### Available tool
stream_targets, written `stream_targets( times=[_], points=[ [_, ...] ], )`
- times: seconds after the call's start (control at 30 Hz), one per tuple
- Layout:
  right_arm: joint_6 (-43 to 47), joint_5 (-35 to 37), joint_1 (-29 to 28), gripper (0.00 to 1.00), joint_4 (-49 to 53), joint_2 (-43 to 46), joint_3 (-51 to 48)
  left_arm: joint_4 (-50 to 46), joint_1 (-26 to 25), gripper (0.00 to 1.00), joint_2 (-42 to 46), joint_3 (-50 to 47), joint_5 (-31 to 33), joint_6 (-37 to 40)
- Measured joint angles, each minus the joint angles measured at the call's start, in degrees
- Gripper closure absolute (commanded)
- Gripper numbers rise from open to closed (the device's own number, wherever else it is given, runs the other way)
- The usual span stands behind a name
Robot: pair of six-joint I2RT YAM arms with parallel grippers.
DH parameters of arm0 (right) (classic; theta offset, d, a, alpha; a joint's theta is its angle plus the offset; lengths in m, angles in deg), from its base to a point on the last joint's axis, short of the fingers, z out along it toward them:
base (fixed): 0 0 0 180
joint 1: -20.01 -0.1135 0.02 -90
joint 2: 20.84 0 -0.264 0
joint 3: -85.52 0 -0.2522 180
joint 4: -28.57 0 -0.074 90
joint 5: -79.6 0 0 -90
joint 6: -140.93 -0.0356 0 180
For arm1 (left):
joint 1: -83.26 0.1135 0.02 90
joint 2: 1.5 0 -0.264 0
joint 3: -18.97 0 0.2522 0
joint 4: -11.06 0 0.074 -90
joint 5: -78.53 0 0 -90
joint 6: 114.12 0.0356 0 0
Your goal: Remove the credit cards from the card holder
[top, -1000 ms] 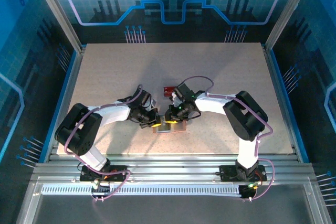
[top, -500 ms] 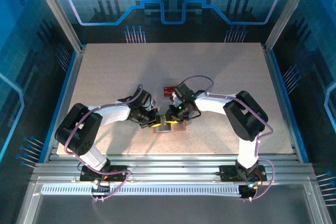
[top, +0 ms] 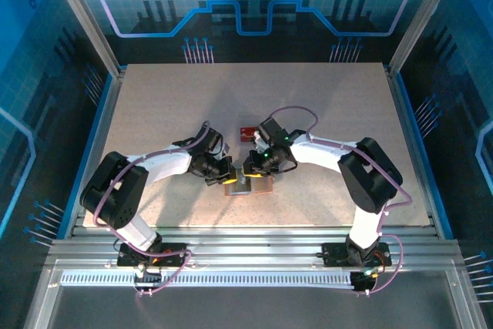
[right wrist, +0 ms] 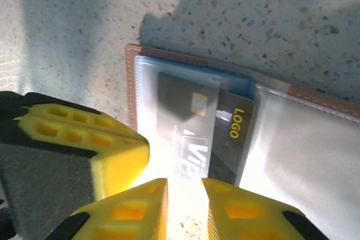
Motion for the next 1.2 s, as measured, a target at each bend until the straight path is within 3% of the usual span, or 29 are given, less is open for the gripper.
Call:
stream_targets(
  times=[1.2],
  points=[
    [-0.52,-5.84,2.38,0.78,-7.54,-3.39,-5.05,-1.86,0.0,0.93,-2.12,0.46,0.87,1.49]
  ],
)
